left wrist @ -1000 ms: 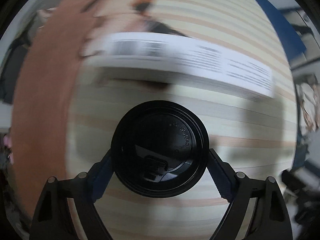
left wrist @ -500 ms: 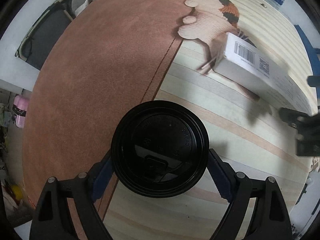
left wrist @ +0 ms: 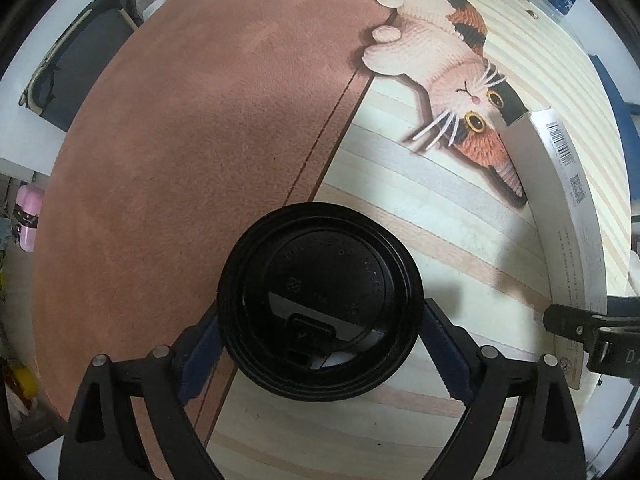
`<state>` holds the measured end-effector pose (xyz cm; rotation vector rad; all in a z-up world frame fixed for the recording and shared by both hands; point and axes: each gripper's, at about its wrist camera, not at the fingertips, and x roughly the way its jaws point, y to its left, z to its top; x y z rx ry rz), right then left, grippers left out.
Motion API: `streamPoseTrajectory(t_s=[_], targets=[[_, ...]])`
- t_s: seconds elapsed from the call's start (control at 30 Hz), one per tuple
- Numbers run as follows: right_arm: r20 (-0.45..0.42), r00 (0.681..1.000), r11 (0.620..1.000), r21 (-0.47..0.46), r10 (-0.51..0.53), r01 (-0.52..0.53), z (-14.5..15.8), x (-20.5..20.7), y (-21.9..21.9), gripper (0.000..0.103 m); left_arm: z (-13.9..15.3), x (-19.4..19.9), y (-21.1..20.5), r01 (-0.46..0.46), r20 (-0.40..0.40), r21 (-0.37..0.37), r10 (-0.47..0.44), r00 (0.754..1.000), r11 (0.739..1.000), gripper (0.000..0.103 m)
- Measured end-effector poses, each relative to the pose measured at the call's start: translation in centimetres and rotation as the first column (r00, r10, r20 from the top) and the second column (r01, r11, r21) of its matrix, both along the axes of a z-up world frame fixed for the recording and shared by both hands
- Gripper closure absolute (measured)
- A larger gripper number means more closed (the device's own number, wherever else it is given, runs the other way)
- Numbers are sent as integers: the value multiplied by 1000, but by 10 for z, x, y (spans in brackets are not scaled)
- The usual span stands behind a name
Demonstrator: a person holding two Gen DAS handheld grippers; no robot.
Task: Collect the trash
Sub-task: 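Grasp the black cup lid with the left tool while the right tool grasps the long white box, then carry both items over the bin and open both tools to drop them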
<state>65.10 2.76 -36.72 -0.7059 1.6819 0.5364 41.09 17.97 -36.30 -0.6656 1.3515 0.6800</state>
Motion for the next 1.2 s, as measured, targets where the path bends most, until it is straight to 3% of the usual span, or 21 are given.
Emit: streamPoseTrajectory(t_s=[0.13,0.27,0.33,0.37,0.47,0.83,0.93,1.2], targets=[[120,989,996,-6,87,-87,4,-18,21,19,1,10,5,4,-6,6,-4,1000,1000,8],[179,979,994,38,95,-104,9,-36,24,24,6,17,-9,3,-2,28,-3,1000,1000,12],[166,983,993,76,73,-87,11,-44,21,43,12,18,-16,11,2,55,-11,1000,998,14],[180,982,993,85,64,-80,14,-46,20,47,14,17,-16,14,4,59,-14,1000,998,14],[227,973,992,102,49,-74,21,-75,15,48,21,15,-17,21,11,80,-22,1000,997,15],[244,963,970,238,-115,55,59,-126,-13,52,85,-2,-39,63,65,182,-76,995,981,15],[240,959,959,270,-153,85,79,-146,1,52,103,-12,-45,77,86,200,-96,992,977,15],[262,942,934,338,-210,114,130,-185,-66,53,121,-65,-63,137,153,221,-173,973,966,15]])
